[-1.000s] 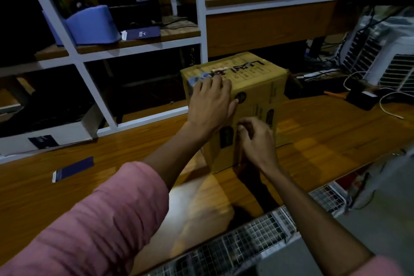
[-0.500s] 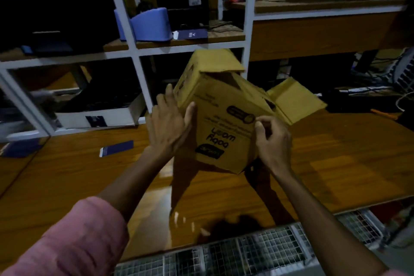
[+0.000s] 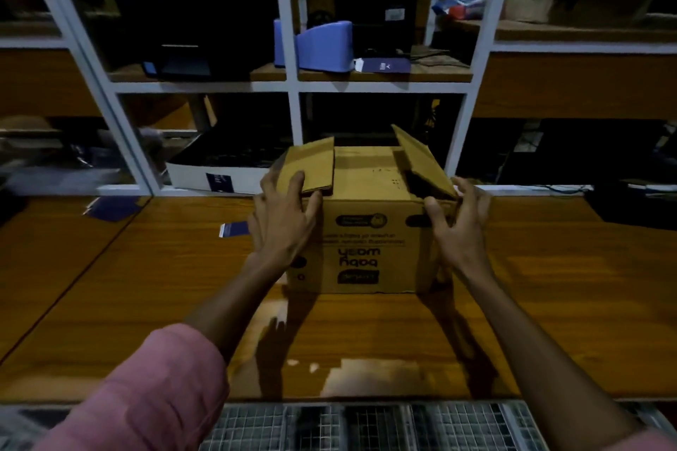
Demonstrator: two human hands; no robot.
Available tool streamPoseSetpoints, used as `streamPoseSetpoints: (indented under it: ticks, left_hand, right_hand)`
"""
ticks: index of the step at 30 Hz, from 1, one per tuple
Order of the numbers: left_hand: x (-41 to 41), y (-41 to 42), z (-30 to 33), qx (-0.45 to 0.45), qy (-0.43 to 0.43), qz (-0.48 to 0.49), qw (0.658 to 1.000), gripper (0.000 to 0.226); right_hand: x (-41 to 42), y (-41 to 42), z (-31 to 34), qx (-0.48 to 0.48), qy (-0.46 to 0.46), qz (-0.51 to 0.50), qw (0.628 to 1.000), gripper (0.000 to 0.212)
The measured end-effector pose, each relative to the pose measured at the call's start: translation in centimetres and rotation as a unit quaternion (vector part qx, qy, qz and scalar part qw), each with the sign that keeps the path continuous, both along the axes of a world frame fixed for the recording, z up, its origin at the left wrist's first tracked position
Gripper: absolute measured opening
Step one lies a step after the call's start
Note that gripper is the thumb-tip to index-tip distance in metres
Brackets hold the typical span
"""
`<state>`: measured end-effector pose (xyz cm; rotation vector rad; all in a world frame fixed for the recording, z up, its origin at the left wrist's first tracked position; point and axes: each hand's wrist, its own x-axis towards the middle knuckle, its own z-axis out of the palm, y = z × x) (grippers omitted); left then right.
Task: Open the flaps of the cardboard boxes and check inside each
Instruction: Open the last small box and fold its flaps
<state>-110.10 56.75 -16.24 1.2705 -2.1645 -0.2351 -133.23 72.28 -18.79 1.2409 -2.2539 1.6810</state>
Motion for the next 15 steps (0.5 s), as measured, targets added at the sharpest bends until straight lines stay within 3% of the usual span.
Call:
streamPoseSetpoints:
  ticks: [3, 9, 15]
  left_hand:
    - [1.2, -1.0, -0.4, 0.033, 0.018, -0.014, 0.999, 0.064]
    - [5.5, -2.8, -0.3, 0.101, 0.098, -0.015, 0.990, 0.073]
    - [19.4, -8.7, -0.5, 0.072, 0.124, 0.082, 0.986, 0.068]
  right_hand:
    - [0.7, -1.5, 0.4, 0.052, 0.021, 0.064, 0.996, 0.065]
    - [4.5, -5.1, 0.5, 0.075, 0.066, 0.055, 0.993, 0.070]
    - [16.9, -14.1, -0.3, 0.074, 0.121, 0.118, 0.983, 0.075]
